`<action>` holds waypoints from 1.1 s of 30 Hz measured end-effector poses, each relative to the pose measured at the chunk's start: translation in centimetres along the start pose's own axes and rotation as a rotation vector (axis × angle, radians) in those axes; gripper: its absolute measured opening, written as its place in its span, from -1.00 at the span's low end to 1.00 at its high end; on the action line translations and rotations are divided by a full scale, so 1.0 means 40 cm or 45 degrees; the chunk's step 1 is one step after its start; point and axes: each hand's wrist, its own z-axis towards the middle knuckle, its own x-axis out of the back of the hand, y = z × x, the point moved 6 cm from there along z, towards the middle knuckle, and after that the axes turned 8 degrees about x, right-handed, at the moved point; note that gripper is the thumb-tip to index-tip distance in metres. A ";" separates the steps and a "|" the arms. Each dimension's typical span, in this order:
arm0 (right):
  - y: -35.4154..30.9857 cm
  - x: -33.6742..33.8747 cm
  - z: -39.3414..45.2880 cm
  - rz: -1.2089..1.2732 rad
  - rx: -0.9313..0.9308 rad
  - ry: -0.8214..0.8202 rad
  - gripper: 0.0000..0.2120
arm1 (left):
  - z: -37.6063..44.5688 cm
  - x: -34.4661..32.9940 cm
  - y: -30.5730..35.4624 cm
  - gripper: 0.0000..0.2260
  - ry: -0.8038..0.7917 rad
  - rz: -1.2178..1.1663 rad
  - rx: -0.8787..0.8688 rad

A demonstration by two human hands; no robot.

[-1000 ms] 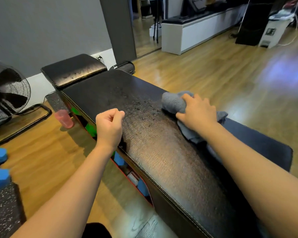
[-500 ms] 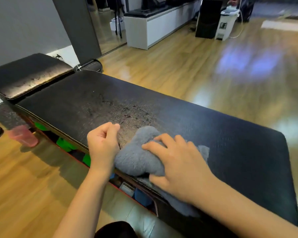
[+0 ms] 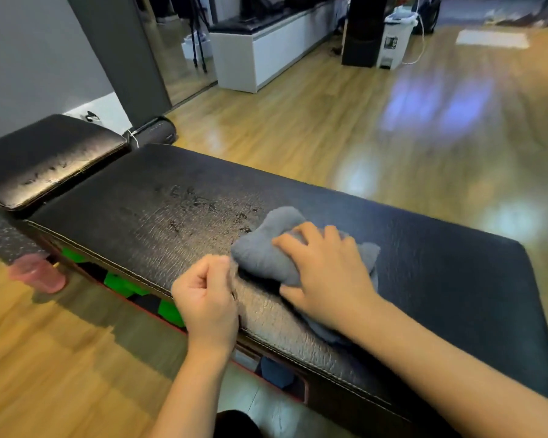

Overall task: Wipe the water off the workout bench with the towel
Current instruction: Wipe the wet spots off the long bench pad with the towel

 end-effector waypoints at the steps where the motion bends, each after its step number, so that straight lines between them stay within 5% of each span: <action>1: -0.054 0.009 -0.050 0.007 0.092 0.014 -0.42 | 0.009 0.017 0.004 -0.64 0.048 -0.060 0.011; 4: -0.130 0.009 -0.134 0.018 0.253 0.003 -0.39 | 0.042 0.050 0.027 -0.62 0.069 -0.068 -0.056; 8: -0.064 0.007 -0.060 0.132 0.169 -0.021 -0.45 | 0.063 0.046 0.029 -0.62 -0.075 0.115 -0.159; 16: 0.224 -0.042 0.225 0.046 -0.423 0.000 -0.50 | 0.071 0.045 -0.013 -0.63 -0.056 0.142 -0.084; 26: -0.144 0.013 -0.078 0.016 0.237 0.027 -0.47 | 0.078 0.067 0.007 -0.67 0.141 -0.297 0.018; 33: -0.010 -0.014 0.047 0.078 0.063 -0.102 -0.46 | 0.107 0.071 0.008 -0.63 0.043 -0.140 -0.007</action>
